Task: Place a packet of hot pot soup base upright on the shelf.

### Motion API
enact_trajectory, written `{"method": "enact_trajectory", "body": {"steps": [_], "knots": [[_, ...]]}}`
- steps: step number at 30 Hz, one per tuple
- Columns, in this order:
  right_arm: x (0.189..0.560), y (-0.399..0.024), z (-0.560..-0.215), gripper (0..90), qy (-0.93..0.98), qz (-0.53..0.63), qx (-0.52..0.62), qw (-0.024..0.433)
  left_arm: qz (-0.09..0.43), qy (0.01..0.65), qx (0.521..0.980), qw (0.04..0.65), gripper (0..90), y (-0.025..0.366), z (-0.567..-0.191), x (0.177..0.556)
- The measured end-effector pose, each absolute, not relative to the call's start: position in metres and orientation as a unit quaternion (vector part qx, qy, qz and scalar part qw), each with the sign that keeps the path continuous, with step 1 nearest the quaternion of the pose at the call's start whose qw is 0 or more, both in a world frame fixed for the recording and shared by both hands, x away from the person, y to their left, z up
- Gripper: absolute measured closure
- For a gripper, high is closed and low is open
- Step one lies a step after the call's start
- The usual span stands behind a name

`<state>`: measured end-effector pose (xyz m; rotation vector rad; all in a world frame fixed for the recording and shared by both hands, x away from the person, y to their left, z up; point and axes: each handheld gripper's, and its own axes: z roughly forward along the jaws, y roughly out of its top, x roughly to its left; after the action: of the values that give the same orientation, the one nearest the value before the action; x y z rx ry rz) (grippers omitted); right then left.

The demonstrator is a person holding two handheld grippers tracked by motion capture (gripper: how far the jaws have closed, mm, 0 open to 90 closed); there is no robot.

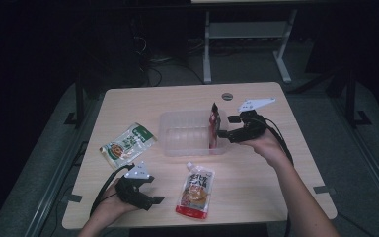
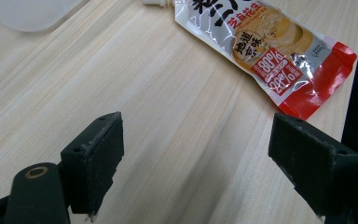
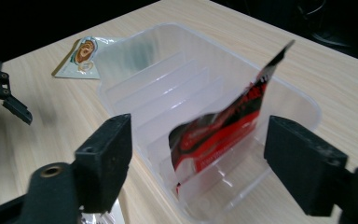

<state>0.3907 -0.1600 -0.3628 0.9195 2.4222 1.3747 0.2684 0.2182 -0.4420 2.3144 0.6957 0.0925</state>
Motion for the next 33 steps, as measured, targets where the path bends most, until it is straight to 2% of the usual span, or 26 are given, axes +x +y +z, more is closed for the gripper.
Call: {"method": "enact_trajectory", "body": {"steps": [9, 25, 33], "knots": [[0.369, -0.173, -0.368, 19.8, 0.829, 0.448, 0.312, 0.126, 0.037, 0.268, 0.894, 0.357, 17.5, 0.220, -0.442, 0.271], [0.322, -0.197, -0.396, 19.2, 0.830, 0.441, 0.319, 0.123, 0.035, 0.287, 0.885, 0.365, 21.3, 0.219, -0.439, 0.270], [0.300, -0.204, -0.414, 17.2, 0.837, 0.429, 0.318, 0.116, 0.043, 0.275, 0.887, 0.369, 25.0, 0.212, -0.437, 0.267]]}}
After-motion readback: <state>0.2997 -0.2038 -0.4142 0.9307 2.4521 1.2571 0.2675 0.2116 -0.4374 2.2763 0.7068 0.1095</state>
